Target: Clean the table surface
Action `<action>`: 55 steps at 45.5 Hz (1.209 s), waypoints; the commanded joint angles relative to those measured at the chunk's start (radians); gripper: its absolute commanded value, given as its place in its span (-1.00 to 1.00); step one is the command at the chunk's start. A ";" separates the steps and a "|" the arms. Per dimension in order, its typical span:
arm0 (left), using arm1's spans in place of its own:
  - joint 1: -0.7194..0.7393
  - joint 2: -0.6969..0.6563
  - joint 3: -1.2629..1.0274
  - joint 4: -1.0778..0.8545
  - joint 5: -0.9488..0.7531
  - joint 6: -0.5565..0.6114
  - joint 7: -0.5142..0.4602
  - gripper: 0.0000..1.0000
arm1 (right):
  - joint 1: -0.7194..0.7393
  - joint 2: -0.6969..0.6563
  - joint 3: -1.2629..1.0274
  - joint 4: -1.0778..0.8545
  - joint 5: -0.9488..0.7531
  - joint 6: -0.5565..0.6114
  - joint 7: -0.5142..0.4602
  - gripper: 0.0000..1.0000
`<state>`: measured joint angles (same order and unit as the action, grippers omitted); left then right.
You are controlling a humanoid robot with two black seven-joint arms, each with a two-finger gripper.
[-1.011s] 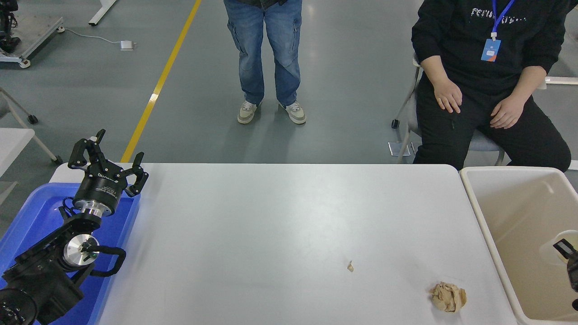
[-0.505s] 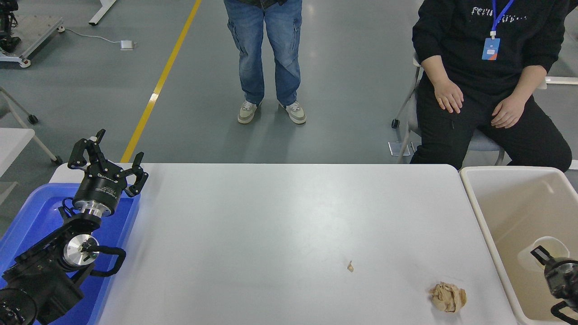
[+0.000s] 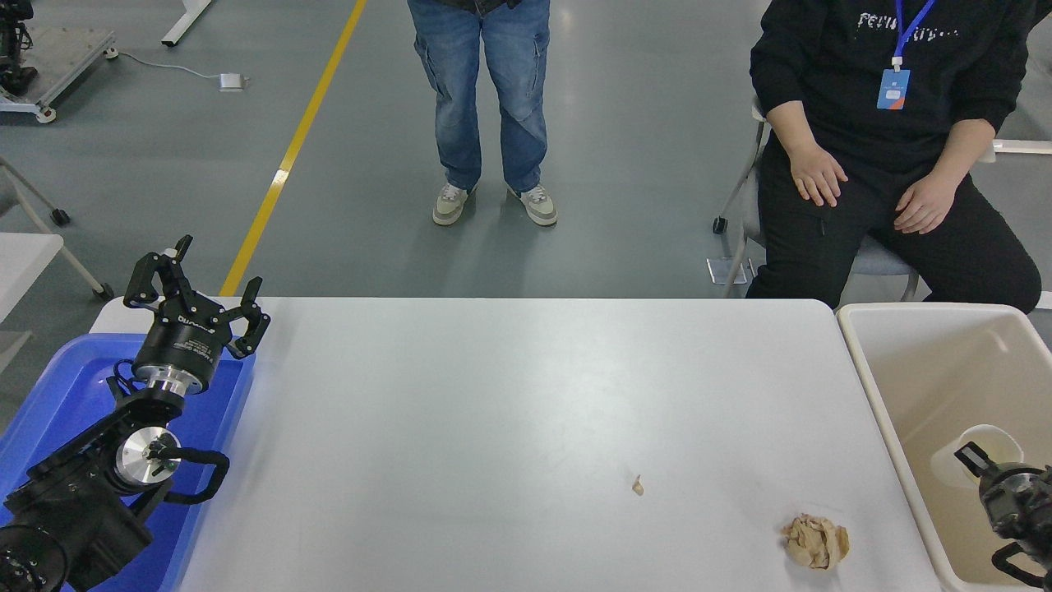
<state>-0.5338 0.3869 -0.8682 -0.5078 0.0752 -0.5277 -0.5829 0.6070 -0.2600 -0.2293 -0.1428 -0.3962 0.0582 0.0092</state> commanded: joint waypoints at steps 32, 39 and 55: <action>0.000 0.001 0.000 0.000 0.000 0.000 0.000 1.00 | 0.103 0.030 0.025 -0.009 0.002 -0.267 0.000 0.94; 0.000 0.001 0.000 0.000 0.000 0.000 0.000 1.00 | 0.165 0.012 0.031 -0.011 0.002 -0.265 0.000 0.94; 0.000 0.001 0.000 0.000 0.000 0.000 0.000 1.00 | 0.289 -0.015 0.093 -0.004 0.002 -0.258 0.002 0.95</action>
<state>-0.5338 0.3874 -0.8682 -0.5078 0.0751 -0.5277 -0.5829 0.8193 -0.2488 -0.1786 -0.1526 -0.3942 -0.2041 0.0085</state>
